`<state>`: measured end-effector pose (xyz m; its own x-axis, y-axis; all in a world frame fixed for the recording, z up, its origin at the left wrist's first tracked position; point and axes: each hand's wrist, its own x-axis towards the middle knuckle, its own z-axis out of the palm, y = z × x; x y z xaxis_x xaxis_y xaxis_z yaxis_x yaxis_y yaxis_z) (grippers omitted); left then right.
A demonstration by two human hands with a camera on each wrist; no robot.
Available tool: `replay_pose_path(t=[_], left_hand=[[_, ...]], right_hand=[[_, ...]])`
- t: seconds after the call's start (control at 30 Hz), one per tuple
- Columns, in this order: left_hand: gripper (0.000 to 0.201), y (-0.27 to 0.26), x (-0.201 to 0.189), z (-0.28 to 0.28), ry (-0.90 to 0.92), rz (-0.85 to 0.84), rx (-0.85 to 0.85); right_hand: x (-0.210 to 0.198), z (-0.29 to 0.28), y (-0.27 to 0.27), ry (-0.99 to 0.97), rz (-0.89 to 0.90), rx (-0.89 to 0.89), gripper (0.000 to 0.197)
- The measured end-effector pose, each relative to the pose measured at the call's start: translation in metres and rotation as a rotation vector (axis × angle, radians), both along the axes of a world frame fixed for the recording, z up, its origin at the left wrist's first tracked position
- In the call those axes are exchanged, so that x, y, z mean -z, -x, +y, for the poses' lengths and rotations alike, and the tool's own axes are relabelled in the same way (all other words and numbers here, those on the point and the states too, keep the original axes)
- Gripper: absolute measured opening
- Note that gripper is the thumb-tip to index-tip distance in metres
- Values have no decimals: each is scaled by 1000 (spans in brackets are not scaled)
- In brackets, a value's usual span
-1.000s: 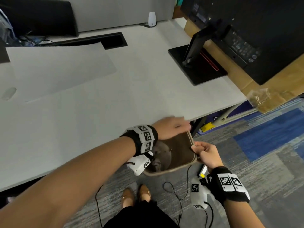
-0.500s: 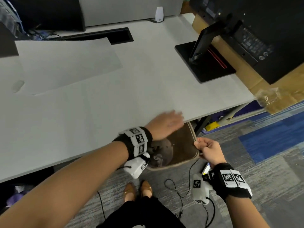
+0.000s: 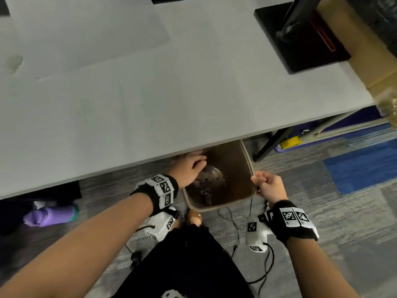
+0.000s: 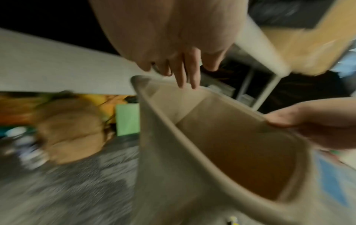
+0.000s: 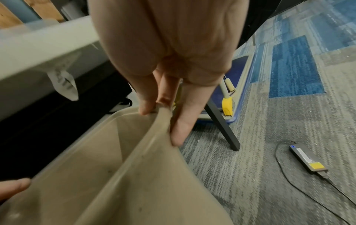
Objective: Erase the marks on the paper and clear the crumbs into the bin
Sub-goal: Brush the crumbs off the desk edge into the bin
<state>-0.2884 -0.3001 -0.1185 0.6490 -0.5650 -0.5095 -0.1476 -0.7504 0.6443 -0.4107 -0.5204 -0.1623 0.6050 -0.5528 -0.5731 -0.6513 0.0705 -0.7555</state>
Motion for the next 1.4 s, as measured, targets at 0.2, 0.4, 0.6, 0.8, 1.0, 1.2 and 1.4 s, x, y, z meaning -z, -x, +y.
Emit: replay_pose_path(t=[0.2,0.4,0.6,0.8,1.0,1.2,1.4], left_hand=[[56,-11,76,8,-111,181,-479],[54,-20,178,10,-45,455,-756],[52,-26,233,-8,-87,660,-794],[57,-27,283,-22,-131,752,-798],[65,-25,315,-31,-131,797,-808],[72,-27,327,-42,-71,814,-829],[72,-36,327,-50,-39,788,-823]], right_hand=[[73,7,-5,94,146,-92,7],[138,5,-21,201,280,-190,12],[221,-6,-35,190,415,-244,25],[283,-17,-42,98,543,-282,31],[324,-24,-38,28,564,-320,34],[333,-30,-35,77,521,-297,34],[331,-35,-41,97,503,-127,41]])
